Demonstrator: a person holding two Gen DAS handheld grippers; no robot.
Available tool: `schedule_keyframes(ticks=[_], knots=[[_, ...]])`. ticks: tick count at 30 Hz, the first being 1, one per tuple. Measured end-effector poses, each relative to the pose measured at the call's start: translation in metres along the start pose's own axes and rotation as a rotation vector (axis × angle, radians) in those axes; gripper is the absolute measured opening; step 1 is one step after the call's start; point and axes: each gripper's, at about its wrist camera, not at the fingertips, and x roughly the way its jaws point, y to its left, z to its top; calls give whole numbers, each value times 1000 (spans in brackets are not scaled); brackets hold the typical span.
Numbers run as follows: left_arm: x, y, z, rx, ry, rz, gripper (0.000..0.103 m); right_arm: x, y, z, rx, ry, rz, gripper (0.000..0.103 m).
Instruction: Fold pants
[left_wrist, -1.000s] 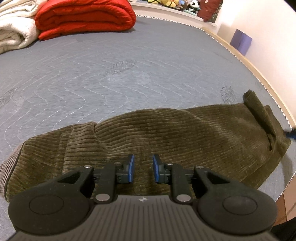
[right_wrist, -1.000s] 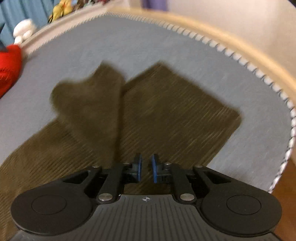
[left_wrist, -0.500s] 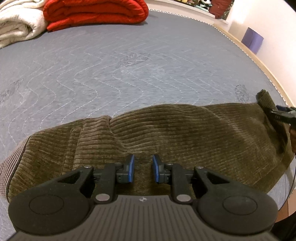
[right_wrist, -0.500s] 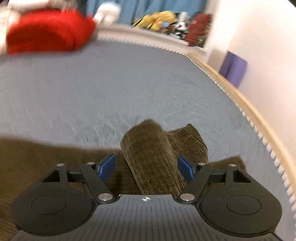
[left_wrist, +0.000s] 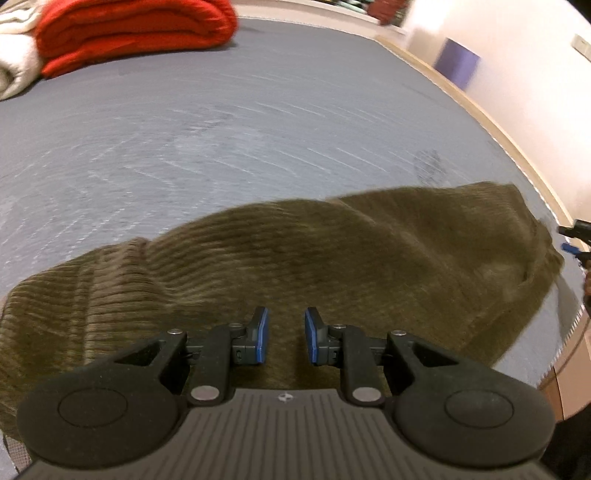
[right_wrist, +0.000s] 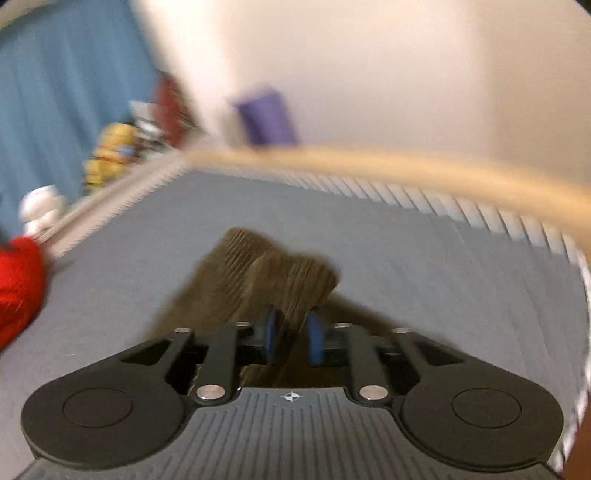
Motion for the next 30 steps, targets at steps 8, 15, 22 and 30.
schedule_keyframes(ticks=[8, 15, 22, 30], knots=[[6, -3, -15, 54, 46, -107, 24, 23, -3, -4, 116, 87, 106, 82], [12, 11, -24, 58, 93, -137, 24, 48, 49, -21, -156, 195, -110, 83], [-16, 57, -21, 6, 50, -118, 24, 18, 17, -3, 15, 109, -155, 8], [-68, 108, -42, -1, -24, -63, 50, 27, -20, 13, 125, 124, -23, 9]])
